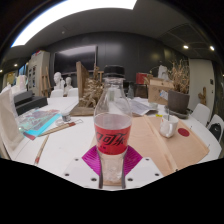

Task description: Pour water

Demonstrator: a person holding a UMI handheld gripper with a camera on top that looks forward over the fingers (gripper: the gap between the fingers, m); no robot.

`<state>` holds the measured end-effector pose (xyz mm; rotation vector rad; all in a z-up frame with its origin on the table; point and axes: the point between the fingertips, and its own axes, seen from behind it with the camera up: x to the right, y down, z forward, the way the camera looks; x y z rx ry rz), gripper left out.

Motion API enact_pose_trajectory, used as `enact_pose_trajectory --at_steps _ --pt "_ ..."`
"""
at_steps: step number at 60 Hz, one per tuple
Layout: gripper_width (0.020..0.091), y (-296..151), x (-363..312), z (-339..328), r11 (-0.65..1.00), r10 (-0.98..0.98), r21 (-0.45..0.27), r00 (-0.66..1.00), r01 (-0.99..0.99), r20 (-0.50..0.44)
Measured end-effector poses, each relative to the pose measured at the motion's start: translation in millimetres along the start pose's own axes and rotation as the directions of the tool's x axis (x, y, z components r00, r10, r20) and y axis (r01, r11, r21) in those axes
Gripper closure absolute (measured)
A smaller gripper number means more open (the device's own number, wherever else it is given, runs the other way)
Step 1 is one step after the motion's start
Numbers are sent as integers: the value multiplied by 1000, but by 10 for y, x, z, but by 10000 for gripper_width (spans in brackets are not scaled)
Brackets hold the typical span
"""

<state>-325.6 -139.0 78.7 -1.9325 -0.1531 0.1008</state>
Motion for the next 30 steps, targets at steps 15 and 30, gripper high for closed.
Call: enact_pose_trajectory --at_steps 15,30 --pt "864 -826 77 29 989 128 71 990 -132 57" --pt "865 -1756 342 314 803 570 43 786 -595 238"
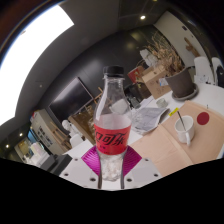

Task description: Pour water

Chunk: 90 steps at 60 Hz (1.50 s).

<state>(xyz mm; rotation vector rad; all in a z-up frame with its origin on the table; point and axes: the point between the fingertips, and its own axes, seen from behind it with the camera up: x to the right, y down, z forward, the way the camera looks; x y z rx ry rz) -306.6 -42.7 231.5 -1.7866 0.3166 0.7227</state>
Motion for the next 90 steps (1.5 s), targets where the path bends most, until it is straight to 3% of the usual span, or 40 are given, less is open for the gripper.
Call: enact_pose_trajectory --at_steps 8,19,39,53,62,69,76,80,85,90 --pt "865 -213 102 305 916 399 -61 914 -395 72" --pt "865 -355 422 609 626 779 -147 620 -766 90" --pt "864 -331 891 887 151 988 -216 144 -965 48" --pt "866 -248 955 860 166 986 -241 169 -956 8" --pt "867 -219 797 780 434 892 -297 453 -851 5" --pt "866 -460 690 685 716 675 -304 734 -628 74" --pt "863 -1055 712 581 916 383 -196 909 -350 167" --pt "863 -1403 767 516 982 177 -101 970 -161 164" --pt "863 -1804 1000 410 999 -53 1 989 54 135" --pt "864 -2144 1298 324 967 -247 78 968 243 40"
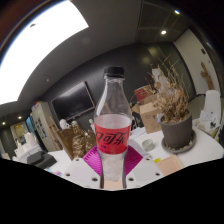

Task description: Pour water

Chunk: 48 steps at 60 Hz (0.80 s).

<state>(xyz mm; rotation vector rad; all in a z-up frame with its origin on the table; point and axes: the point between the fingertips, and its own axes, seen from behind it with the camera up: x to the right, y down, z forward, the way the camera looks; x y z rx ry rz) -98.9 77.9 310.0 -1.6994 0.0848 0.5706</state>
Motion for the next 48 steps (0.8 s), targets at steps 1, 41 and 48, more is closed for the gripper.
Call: enact_pose_trajectory --at_steps 1,41,48 --pt "864 -28 90 -12 999 -36 7 999 36 -19" --pt "862 1533 2369 -69 924 -359 -233 896 303 -260" --pt "797 1592 2375 -104 928 -356 -208 897 308 -261"
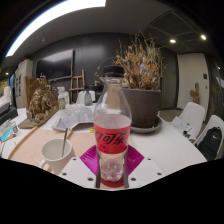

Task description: Pour water

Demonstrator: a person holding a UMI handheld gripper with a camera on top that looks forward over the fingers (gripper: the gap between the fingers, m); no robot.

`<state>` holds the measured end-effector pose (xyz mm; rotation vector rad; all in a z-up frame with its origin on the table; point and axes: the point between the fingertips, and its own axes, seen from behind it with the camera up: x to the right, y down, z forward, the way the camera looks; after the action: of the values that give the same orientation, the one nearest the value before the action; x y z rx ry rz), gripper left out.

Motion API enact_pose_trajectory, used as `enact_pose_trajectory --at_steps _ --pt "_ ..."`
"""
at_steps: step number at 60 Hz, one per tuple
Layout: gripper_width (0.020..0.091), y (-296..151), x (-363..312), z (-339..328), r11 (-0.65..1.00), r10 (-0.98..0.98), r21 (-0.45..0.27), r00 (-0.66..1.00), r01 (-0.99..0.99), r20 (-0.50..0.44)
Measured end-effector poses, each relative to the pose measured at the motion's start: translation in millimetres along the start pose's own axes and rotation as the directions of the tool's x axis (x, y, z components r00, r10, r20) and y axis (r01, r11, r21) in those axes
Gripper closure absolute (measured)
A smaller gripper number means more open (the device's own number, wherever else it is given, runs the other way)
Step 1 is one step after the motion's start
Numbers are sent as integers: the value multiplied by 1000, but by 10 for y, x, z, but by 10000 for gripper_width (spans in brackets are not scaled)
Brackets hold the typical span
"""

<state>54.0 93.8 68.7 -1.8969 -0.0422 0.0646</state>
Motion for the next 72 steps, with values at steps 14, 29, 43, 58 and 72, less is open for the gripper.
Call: enact_pose_trajectory --at_steps 14,29,43,58,72 --pt "323 124 38 -98 996 -49 -80 998 46 -34" --pt "248 -105 -118 -908 988 -54 -151 992 37 -113" --pt "248 -369 -879 -2186 979 -23 -206 989 -8 -149" --pt "248 -462 -1643 -3207 976 -31 -217 985 -7 -170" --pt "247 -434 -1986 -3572 974 -69 -225 984 31 -165"
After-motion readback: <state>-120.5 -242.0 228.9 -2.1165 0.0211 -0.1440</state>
